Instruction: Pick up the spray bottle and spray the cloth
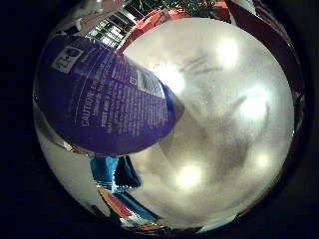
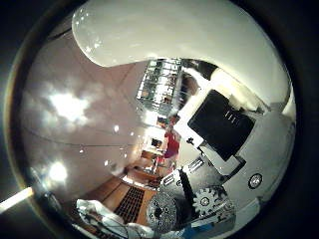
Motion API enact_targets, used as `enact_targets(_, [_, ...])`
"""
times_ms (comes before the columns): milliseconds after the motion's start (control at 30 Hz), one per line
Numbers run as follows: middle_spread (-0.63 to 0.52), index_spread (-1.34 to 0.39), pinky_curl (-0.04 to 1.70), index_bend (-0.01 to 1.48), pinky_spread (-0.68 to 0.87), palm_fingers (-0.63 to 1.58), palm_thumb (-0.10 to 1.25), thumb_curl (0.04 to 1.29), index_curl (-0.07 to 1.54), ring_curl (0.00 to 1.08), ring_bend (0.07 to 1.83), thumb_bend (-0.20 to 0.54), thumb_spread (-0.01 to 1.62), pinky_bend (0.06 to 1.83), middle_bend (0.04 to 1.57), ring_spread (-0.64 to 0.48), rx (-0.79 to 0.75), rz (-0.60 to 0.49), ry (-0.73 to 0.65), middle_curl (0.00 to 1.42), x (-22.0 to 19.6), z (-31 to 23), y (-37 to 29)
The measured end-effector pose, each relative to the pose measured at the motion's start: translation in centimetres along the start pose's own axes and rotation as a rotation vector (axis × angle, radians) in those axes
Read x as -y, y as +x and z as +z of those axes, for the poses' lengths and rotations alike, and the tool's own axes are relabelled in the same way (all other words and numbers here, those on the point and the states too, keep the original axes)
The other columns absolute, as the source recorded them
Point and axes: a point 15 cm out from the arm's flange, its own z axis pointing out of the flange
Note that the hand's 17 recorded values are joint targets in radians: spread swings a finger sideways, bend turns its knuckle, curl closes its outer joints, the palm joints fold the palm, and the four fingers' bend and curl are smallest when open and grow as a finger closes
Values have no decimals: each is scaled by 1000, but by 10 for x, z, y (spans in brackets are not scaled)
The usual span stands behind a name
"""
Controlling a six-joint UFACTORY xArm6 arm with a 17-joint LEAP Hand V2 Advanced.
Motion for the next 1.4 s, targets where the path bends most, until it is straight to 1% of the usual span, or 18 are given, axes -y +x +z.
enact_targets(133, [-88, -221, 556, 927, -281, 1304, 987, 554, 731, 533, 1312, -12, 996, 1184, 1130, -152, 3, -17, 3, 668, 4, -1, -3])
enact_targets(267, [-82, -196, 625, 1034, -238, 1252, 1038, 598, 750, 562, 1385, -8, 960, 1254, 1235, -158, 10, -39, -2, 684, 9, 0, -11])
enact_targets(333, [-80, -187, 669, 1074, -217, 1220, 1064, 624, 752, 575, 1411, -11, 924, 1284, 1273, -161, 34, -87, -31, 686, 13, 3, -29])
enact_targets(433, [-78, -181, 735, 1111, -194, 1195, 1067, 653, 750, 591, 1450, -18, 876, 1298, 1314, -161, 71, -161, -95, 683, 15, 6, -59])
enact_targets(500, [-77, -179, 778, 1129, -184, 1182, 1062, 674, 747, 597, 1462, -20, 847, 1295, 1332, -161, 67, -209, -142, 678, 14, 3, -70])
enact_targets(600, [-76, -177, 844, 1144, -168, 1173, 1044, 701, 741, 601, 1476, -20, 819, 1276, 1348, -159, 51, -283, -240, 668, 10, -4, -86])
enact_targets(700, [-75, -176, 906, 1154, -164, 1167, 1034, 723, 736, 602, 1484, -20, 797, 1249, 1362, -159, 14, -376, -371, 661, 5, -15, -107])
enact_targets(967, [-74, -176, 1059, 1167, -171, 1164, 1018, 765, 729, 603, 1494, -21, 769, 1168, 1378, -159, -150, -623, -748, 645, -27, -33, -170])
enact_targets(1233, [-74, -176, 1173, 1173, -169, 1170, 1008, 791, 722, 601, 1491, -19, 762, 1101, 1385, -159, -361, -885, -1004, 632, -68, -27, -213])
enact_targets(1400, [-73, -176, 1223, 1174, -171, 1175, 997, 797, 720, 600, 1487, -20, 772, 1078, 1385, -159, -530, -1013, -1131, 626, -94, -21, -220])
